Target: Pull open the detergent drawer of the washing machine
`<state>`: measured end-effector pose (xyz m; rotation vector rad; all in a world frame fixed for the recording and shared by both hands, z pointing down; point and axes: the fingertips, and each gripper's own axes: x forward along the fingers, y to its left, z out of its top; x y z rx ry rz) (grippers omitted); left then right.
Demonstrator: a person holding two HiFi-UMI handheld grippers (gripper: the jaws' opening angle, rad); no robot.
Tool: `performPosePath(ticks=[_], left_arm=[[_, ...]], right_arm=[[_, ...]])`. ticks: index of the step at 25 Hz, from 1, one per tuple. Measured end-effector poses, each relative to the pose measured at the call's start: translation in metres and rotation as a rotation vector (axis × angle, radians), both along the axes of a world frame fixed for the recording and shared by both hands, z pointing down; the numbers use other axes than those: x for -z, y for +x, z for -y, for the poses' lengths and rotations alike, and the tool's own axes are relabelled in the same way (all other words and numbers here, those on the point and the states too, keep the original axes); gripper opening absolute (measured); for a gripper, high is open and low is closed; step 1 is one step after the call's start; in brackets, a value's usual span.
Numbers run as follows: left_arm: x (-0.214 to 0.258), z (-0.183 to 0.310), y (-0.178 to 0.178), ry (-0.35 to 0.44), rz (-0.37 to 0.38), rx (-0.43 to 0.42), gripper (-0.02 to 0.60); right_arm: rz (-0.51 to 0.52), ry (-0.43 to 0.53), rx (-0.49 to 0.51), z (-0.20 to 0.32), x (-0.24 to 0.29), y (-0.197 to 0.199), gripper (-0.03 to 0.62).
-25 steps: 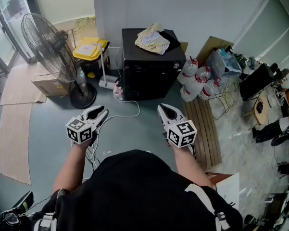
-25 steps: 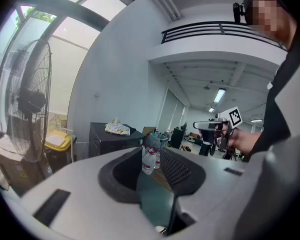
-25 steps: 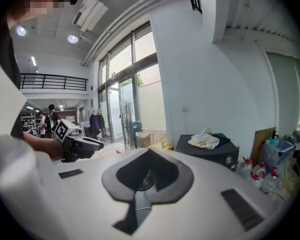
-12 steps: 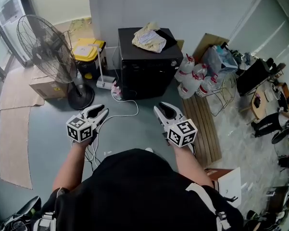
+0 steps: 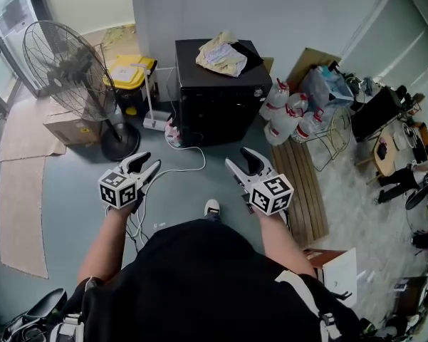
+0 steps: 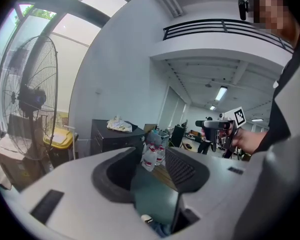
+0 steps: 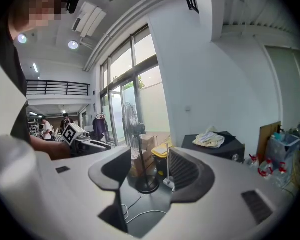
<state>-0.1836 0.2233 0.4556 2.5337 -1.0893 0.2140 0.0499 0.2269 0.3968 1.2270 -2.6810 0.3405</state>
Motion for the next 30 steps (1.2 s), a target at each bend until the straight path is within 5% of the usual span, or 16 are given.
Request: performPosePath(ticks=[10,30], left_arm=[[0.011,0.026,0.000,0.048,0.007,0.069,0.186],[-0.004,0.075,0.028,0.000,0.004,0.100,0.183]], right_arm=[[0.019,0.002,-0.023,0.039,-0.002,0.023,0.241],[0.030,-0.069,0.010,0.104,-0.027,0.047,0.235]])
